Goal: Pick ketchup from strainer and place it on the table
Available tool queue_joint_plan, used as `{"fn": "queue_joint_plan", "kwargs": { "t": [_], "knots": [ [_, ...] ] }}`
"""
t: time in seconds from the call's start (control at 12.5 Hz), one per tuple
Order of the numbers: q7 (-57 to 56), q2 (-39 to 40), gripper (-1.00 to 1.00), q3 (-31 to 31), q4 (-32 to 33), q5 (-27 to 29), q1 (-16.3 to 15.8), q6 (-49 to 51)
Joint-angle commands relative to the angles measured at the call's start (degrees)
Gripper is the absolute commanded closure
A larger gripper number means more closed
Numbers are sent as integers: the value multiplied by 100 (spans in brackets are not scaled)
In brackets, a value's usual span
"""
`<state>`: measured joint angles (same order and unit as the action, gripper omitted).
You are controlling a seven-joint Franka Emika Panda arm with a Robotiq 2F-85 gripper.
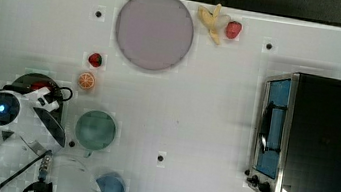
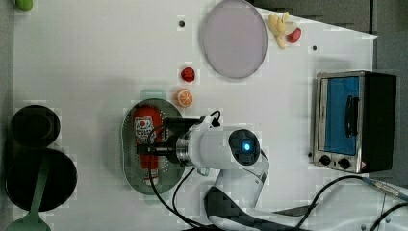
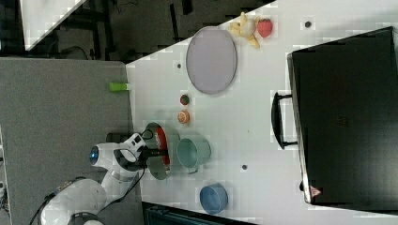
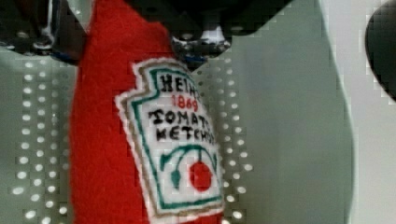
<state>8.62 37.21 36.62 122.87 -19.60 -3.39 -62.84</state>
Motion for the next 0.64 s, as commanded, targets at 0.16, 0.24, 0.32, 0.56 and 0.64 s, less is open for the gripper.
{"fn": "queue_joint_plan", "kwargs": {
  "t": [0.16,0.24,0.32,0.56,0.64],
  "knots": [
    [222,-727,-13,165,-102,50,18,610],
    [221,-994,-13,238,-103,153,62,850],
    [222,-1297,-13,311,-107,355,123,1059],
    [176,-2191,-13,407,-191,1096,297,1438],
    [67,-2454,-13,399,-247,1240,376,1617]
  ]
}}
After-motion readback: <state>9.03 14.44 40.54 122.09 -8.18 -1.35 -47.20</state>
